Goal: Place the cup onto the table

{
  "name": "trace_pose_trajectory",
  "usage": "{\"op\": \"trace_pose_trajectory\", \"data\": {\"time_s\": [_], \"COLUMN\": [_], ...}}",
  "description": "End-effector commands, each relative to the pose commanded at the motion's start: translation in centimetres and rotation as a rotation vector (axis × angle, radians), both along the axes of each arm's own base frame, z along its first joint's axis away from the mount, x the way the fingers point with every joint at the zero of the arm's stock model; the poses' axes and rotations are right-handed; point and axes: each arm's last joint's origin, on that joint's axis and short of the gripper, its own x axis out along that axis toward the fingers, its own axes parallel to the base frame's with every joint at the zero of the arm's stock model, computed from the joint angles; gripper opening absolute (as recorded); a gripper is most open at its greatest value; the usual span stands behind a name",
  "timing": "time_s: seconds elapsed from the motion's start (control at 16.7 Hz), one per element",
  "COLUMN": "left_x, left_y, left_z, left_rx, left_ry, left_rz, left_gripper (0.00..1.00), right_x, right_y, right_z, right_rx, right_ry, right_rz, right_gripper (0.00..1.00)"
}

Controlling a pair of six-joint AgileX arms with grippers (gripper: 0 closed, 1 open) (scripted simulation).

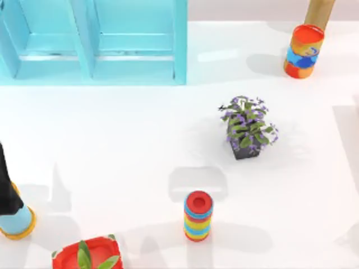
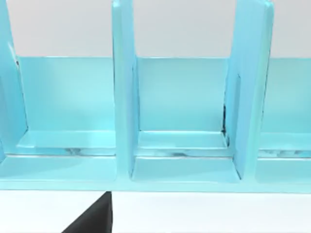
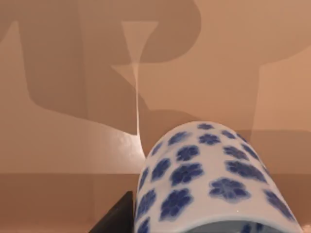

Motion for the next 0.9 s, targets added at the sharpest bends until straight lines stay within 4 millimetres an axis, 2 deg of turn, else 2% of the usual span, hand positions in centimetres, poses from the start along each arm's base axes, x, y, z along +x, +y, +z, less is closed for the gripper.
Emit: {"op": "trace_pose_trajectory", "data": {"time_s": [0.54, 0.9], "left_x": [0.00, 0.00], "left_y": [0.00, 0.00], "left_z": [0.00, 0.00], "left_rx": [0.000, 0.000], "left_ry": [0.000, 0.000], "left_rz": [0.000, 0.000], "left_gripper": [1.00, 1.00], "right_x": [0.00, 0.00], "right_y": [0.00, 0.00], "right_z": [0.00, 0.00], "right_rx": [0.000, 0.000], "right_ry": [0.000, 0.000], "right_rz": [0.000, 0.000], "right_gripper": [0.02, 0.00]}}
